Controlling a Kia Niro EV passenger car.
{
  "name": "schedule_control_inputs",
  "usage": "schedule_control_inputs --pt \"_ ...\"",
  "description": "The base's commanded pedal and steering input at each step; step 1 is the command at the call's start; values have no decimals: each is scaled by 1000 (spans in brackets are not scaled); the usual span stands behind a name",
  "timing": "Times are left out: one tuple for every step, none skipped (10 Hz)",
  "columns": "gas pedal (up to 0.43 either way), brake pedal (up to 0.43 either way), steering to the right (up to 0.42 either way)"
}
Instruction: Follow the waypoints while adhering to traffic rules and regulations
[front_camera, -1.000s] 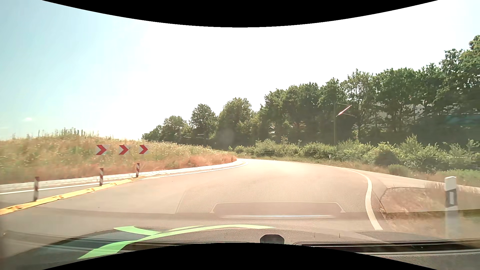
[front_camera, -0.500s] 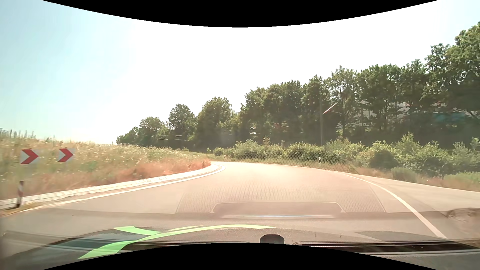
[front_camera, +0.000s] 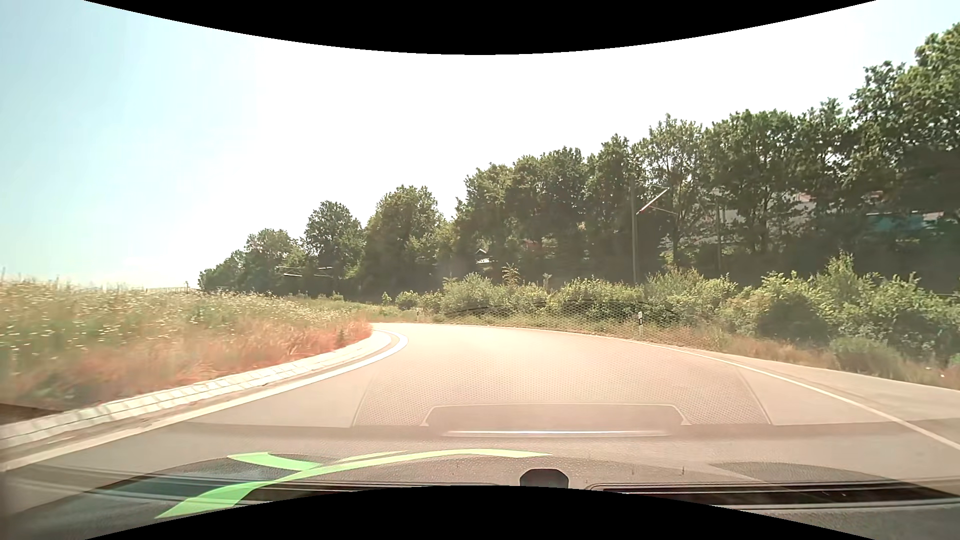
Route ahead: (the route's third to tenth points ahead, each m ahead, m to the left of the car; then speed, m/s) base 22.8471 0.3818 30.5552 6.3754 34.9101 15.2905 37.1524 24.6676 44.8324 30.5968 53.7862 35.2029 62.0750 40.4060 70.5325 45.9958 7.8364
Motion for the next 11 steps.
schedule_control_inputs --pt "150 0 8" --pt "150 0 6" --pt "150 0 4" --pt "150 0 -5" --pt "150 0 -18" --pt "157 0 -26" --pt "157 0 -32" --pt "157 0 -40" --pt "157 0 -50" --pt "138 0 -63" --pt "110 0 -85"
